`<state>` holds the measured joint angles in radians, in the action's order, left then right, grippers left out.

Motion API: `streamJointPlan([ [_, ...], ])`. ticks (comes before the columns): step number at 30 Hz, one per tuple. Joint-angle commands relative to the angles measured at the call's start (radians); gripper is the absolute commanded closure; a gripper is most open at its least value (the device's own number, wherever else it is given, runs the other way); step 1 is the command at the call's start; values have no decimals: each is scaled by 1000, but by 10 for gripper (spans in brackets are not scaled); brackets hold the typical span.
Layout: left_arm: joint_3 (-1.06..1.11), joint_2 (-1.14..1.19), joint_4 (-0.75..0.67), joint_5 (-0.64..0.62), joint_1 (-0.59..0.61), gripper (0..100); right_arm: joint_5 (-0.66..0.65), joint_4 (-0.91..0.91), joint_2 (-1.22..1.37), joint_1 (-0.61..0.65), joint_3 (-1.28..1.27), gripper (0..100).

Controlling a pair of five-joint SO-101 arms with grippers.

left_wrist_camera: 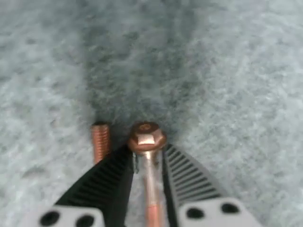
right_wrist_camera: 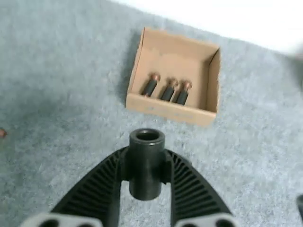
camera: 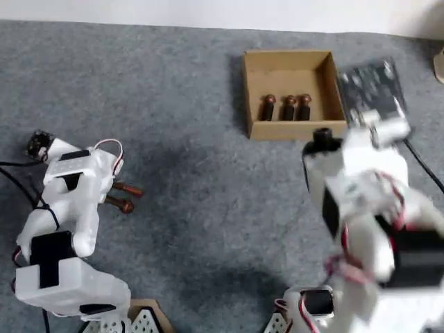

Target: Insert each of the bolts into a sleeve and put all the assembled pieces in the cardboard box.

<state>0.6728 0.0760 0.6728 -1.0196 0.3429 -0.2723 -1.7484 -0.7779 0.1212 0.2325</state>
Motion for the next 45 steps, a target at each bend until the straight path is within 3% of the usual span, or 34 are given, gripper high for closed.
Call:
streamJointPlan([
  [1, -2, 1, -57, 34, 22, 998, 11, -12, -148, 19, -74, 994],
  [10, 7, -76, -48, 38, -96, 994, 109, 125, -545, 202, -542, 994],
  [22, 5, -556, 288, 75, -300, 994, 109, 486, -734, 206, -1086, 994],
  [27, 5, -713, 325, 87, -372, 995, 106, 697, -783, 206, -1267, 994],
  [32, 7, -788, 347, 201, -447, 995, 103, 875, -865, 206, -1425, 994],
  [37, -8, -828, 319, 198, -513, 994, 110, 944, -977, 236, -1555, 994],
  [45, 160, -889, -74, 199, -513, 994, 110, 1130, -1058, 286, -1724, 994],
])
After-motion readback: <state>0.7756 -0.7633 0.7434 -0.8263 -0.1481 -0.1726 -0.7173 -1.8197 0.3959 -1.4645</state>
